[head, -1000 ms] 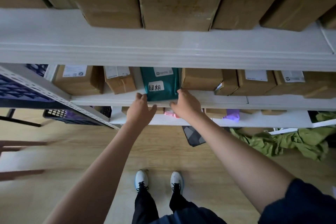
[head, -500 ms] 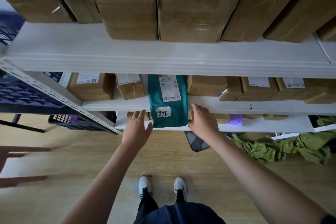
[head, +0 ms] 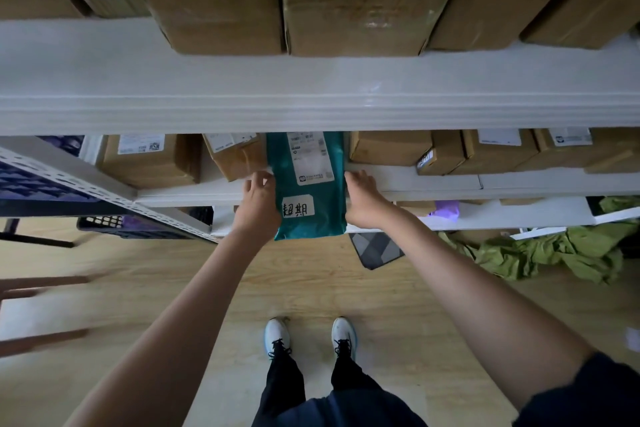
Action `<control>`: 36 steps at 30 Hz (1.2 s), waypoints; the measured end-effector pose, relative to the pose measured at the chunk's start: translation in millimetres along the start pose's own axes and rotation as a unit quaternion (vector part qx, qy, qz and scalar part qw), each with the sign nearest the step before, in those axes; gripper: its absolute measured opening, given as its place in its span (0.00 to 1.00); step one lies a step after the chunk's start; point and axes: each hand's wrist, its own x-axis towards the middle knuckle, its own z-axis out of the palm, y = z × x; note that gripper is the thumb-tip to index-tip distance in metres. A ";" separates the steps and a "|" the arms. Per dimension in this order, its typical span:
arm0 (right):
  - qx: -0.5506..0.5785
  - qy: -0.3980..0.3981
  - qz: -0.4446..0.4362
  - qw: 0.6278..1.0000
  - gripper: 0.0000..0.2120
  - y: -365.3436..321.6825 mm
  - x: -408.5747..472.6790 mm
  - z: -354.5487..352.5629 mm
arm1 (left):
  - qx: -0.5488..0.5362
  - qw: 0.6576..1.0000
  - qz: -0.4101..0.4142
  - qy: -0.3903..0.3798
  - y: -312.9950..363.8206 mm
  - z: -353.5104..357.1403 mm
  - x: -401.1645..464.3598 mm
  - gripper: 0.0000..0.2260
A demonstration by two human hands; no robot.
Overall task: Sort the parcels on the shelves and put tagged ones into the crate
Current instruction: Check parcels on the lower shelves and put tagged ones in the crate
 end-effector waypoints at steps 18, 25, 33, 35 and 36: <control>0.145 -0.060 0.044 0.987 0.14 13.3 -83.6 21.8 | -0.280 0.951 -0.096 -0.092 6.6 39.1 -93.5 0.24; -0.117 0.079 -0.053 0.989 0.18 17.1 -119.2 -6.1 | -0.084 0.996 0.022 0.013 25.7 32.1 -126.6 0.20; -0.102 0.169 -0.111 0.974 0.17 -4.6 -168.9 -41.3 | -0.026 0.987 0.050 0.149 63.0 -9.0 -175.6 0.22; -0.099 0.185 -0.124 0.970 0.16 -18.5 -178.1 -47.6 | -0.028 0.984 0.033 0.174 67.4 -20.5 -185.5 0.24; -0.103 0.195 -0.129 0.967 0.16 -26.6 -182.8 -50.4 | -0.033 0.982 0.027 0.186 68.3 -26.2 -190.5 0.24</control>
